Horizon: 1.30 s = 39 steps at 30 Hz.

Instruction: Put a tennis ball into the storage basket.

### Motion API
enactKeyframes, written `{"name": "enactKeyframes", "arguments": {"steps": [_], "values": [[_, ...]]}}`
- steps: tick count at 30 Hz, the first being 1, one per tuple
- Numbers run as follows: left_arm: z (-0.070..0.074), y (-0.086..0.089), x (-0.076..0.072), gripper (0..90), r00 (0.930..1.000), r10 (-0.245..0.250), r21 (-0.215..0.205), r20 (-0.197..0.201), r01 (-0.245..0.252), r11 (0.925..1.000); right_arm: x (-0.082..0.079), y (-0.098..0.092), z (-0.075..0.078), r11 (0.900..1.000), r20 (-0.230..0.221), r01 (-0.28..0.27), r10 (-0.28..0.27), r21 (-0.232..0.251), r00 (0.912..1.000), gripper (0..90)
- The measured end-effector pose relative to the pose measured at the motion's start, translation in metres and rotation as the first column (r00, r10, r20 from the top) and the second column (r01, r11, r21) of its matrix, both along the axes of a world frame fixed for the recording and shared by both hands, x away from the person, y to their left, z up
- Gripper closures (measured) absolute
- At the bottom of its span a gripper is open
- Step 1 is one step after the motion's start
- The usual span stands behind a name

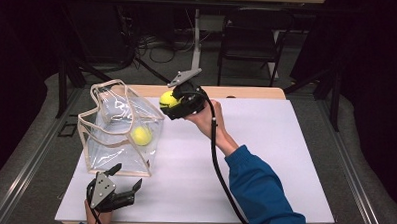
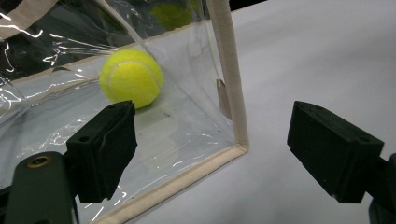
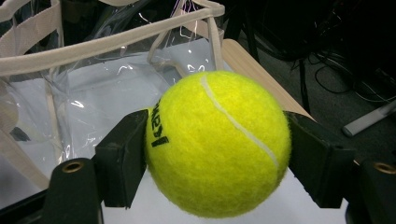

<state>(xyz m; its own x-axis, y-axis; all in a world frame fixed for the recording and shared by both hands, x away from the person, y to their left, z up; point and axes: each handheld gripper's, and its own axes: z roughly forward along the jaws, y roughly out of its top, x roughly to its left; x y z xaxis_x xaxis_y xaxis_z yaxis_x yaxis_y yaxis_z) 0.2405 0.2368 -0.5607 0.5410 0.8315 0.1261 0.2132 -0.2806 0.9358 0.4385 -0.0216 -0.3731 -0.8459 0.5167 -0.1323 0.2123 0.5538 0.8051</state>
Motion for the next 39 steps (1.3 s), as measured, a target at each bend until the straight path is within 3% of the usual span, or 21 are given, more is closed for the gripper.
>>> {"name": "enactKeyframes", "arguments": {"steps": [18,29,39], "values": [[0.001,-0.002,0.001,16.0,0.9997,-0.023,-0.004,0.003,0.023,0.9997,-0.010,0.007,0.013,1.000,0.011,-0.010,0.010,0.021,0.9999,26.0],[0.001,-0.001,0.000,15.9,0.9995,-0.030,0.000,0.005,0.030,0.9995,-0.016,0.024,0.022,0.999,0.029,-0.037,0.036,0.030,0.9989,25.9],[0.001,-0.001,0.002,15.9,0.9995,-0.032,-0.005,0.003,0.032,0.9995,-0.016,0.034,0.019,0.997,0.031,-0.064,0.062,0.041,0.9976,25.9]]}}
